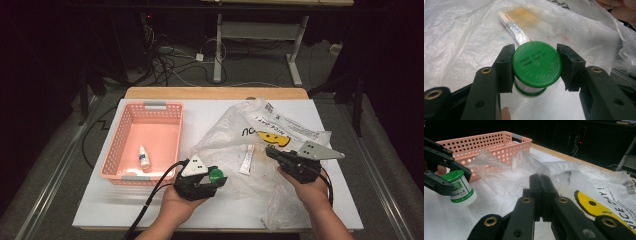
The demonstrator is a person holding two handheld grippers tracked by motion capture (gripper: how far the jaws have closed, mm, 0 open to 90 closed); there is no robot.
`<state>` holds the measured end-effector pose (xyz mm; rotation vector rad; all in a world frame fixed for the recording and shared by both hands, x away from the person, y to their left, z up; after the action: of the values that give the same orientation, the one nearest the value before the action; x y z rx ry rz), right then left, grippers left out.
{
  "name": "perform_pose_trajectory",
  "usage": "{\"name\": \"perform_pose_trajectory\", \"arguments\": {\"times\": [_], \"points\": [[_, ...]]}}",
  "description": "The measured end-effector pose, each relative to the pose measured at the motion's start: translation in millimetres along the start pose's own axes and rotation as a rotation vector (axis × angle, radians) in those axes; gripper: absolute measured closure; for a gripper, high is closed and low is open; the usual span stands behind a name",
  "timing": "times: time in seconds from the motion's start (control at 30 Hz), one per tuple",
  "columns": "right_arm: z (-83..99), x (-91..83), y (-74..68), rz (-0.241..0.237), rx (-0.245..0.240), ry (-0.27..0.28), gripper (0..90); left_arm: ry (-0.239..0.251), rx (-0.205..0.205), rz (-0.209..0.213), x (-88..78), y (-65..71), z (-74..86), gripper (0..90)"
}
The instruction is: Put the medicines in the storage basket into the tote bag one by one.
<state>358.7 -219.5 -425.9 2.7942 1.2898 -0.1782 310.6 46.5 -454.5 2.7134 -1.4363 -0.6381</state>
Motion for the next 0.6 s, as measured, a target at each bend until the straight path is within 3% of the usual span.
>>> {"name": "perform_pose_trajectory", "arguments": {"times": [0.6], "points": [[-2.2, -2.5, 1.7, 0.008, 0.003, 0.009, 90.0, 0.004, 0.009, 0.03, 33.2, 9.0, -11.4, 50.4]]}}
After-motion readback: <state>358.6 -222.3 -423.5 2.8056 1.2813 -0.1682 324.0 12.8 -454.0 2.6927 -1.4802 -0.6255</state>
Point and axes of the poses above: each handheld gripper's, and its own axes: x roughly forward along the jaws, z roughly out of its underside, y roughly to its right, the point moved 4 cm from there along x, roughly forward along the jaws, and after that the axes turned 13 degrees about y, right-handed, at the moved point
